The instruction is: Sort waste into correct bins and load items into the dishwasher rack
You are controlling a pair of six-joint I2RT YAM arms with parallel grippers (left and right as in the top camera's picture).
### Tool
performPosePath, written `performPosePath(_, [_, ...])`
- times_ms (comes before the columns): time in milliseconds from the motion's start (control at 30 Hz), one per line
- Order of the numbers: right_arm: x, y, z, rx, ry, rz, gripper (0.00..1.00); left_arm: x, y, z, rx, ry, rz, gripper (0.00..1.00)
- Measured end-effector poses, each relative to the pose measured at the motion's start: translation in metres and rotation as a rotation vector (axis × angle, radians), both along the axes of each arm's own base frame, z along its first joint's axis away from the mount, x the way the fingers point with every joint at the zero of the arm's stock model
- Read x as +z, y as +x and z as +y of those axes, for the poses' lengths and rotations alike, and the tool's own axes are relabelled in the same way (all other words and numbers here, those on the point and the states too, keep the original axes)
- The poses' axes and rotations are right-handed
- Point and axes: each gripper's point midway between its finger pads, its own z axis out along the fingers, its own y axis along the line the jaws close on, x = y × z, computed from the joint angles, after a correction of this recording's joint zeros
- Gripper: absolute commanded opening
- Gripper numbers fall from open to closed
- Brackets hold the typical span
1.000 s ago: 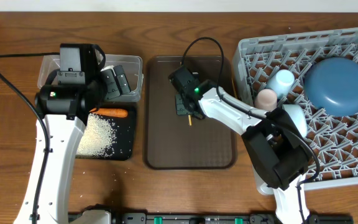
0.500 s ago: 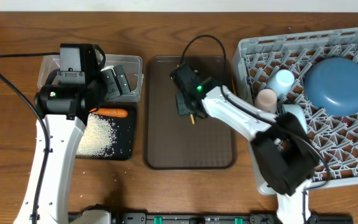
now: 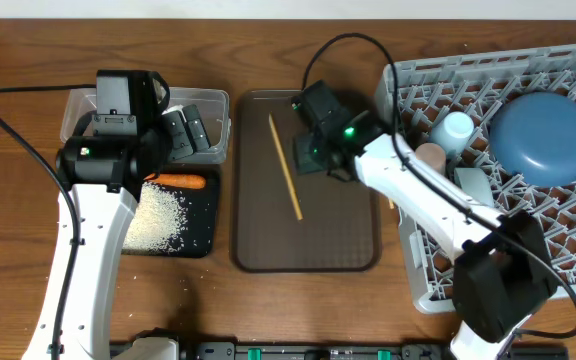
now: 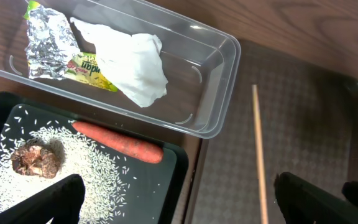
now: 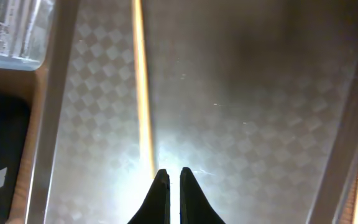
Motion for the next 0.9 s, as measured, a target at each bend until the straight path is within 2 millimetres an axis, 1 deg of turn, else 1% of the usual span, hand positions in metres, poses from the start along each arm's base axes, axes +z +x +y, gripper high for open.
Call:
performPosePath(67, [-0.001,0.001,-0.004,-0.002,0.006,0.014,0.01,0.000,0.000,0.000,0.000,0.000,0.000,0.98])
performPosePath(133, [-0.001,0.000,-0.003,0.010,0.014,0.018,0.02,0.000,0.000,0.000,0.000,0.000,0.000,0.98])
performPosePath(167, [0.000,0.000,-0.001,0.019,0.018,0.016,0.07,0.000,0.000,0.000,0.000,0.000,0.000,0.98])
performPosePath(233, [0.001,0.000,0.006,0.036,0.033,0.003,0.28,0.000,0.000,0.000,0.000,0.000,0.000,0.98])
performPosePath(267, [0.002,0.002,0.010,0.043,0.044,-0.006,0.34,0.000,0.000,0.000,0.000,0.000,0.000,0.98])
performPosePath(300, [0.002,0.005,0.016,0.052,0.057,-0.021,0.44,0.000,0.000,0.000,0.000,0.000,0.000,0.98])
performPosePath(400, [-0.001,0.016,0.038,0.084,0.092,-0.082,0.57,0.000,0.000,0.000,0.000,0.000,0.000,0.98])
performPosePath(467, [-0.008,0.023,0.052,0.098,0.108,-0.114,0.68,0.000,0.000,0.000,0.000,0.000,0.000,0.98])
performPosePath(567, [-0.025,0.027,0.072,0.128,0.115,-0.143,0.68,0.000,0.000,0.000,0.000,0.000,0.000,0.98])
performPosePath(667, [-0.050,0.024,0.088,0.149,0.101,-0.140,0.67,0.000,0.000,0.000,0.000,0.000,0.000,0.98])
performPosePath(733, [-0.072,0.017,0.098,0.163,0.073,-0.129,0.66,0.000,0.000,0.000,0.000,0.000,0.000,0.98])
performPosePath(767, [-0.084,0.012,0.102,0.171,0.050,-0.123,0.64,0.000,0.000,0.000,0.000,0.000,0.000,0.98])
performPosePath(800, [-0.092,0.010,0.103,0.175,0.036,-0.117,0.63,0.000,0.000,0.000,0.000,0.000,0.000,0.98])
performPosePath(833, [-0.099,0.007,0.105,0.183,0.014,-0.121,0.60,0.000,0.000,0.000,0.000,0.000,0.000,0.98])
performPosePath(900, [-0.098,0.004,0.112,0.191,0.011,-0.141,0.55,0.000,0.000,0.000,0.000,0.000,0.000,0.98])
